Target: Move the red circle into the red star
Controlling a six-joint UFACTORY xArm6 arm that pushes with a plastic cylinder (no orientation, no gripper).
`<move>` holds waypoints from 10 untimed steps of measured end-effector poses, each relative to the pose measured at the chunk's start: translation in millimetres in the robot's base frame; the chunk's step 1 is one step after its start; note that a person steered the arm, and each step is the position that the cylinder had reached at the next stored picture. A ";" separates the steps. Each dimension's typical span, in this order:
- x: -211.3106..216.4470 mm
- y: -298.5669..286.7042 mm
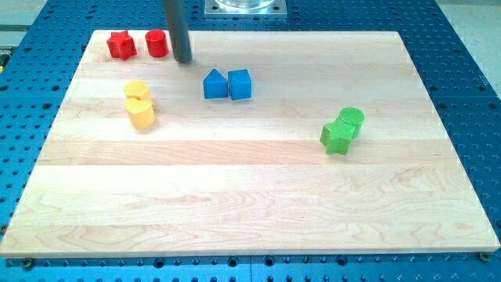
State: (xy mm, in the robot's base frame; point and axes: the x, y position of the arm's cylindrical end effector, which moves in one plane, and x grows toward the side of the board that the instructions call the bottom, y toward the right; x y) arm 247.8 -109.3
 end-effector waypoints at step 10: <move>3.6 37.4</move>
State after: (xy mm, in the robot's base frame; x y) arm 251.4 -71.9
